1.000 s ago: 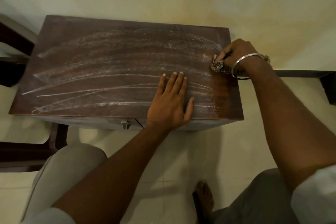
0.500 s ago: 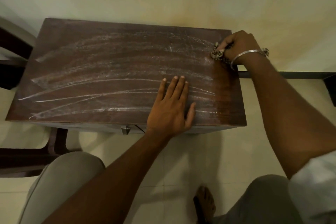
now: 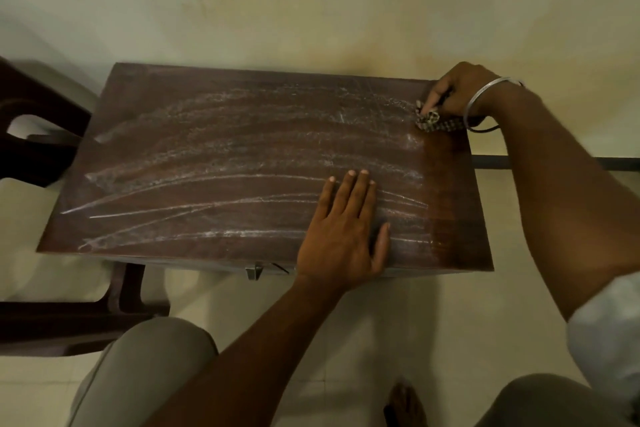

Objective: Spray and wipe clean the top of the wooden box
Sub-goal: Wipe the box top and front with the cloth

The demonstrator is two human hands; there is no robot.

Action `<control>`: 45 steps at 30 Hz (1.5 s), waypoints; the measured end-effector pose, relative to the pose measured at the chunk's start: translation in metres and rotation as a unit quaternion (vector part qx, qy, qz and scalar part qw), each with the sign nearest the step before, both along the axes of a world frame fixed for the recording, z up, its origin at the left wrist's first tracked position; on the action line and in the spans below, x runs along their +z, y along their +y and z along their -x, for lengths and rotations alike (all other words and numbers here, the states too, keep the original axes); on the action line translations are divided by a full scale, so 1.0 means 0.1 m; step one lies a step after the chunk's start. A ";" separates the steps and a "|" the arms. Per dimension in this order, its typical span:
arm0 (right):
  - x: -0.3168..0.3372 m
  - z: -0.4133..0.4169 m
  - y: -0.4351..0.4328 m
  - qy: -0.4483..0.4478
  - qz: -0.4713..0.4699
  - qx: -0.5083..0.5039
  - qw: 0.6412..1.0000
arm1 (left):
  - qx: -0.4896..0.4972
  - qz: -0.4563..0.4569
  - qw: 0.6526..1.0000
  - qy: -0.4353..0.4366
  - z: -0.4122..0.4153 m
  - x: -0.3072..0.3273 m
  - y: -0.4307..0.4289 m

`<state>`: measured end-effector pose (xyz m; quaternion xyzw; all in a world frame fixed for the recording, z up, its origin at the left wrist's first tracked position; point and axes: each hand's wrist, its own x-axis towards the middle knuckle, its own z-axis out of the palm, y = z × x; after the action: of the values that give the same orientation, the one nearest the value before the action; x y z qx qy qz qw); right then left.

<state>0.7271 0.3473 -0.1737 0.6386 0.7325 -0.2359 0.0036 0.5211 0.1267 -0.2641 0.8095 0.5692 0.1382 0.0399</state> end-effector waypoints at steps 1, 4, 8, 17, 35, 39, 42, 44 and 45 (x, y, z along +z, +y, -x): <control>-0.04 0.02 0.03 0.013 -0.043 -0.021 0.999 | 0.000 0.002 1.000 0.001 0.00 0.00 0.00; -0.17 0.06 0.04 0.008 -0.120 -0.058 0.991 | 0.002 0.001 1.000 0.002 0.00 0.00 0.01; 0.09 0.06 0.08 -0.038 0.065 0.011 0.997 | 0.000 -0.001 1.000 -0.003 0.00 0.00 0.00; -0.06 0.06 0.08 0.017 -0.016 -0.072 0.997 | -0.001 0.011 1.000 0.003 0.00 0.00 0.01; -0.30 0.20 0.09 -0.018 -0.180 -0.075 0.981 | 0.000 0.021 1.000 0.008 0.01 0.00 0.01; 0.01 0.20 0.24 -0.007 0.018 0.024 1.000 | 0.000 0.017 1.000 0.009 0.00 -0.01 0.01; -0.11 0.36 0.24 -0.017 -0.122 -0.029 0.992 | -0.001 0.022 1.000 0.007 0.01 -0.01 0.01; -0.20 0.43 0.16 -0.038 -0.175 -0.042 0.983 | 0.000 0.027 1.000 0.008 0.03 -0.01 0.01; -0.18 0.41 0.17 -0.029 -0.143 -0.025 0.989 | 0.000 0.026 1.000 0.006 0.03 -0.01 0.01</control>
<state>0.6866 0.3639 -0.1920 0.6571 0.7422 -0.1100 -0.0727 0.5179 0.1281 -0.2646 0.8090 0.5729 0.1182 0.0576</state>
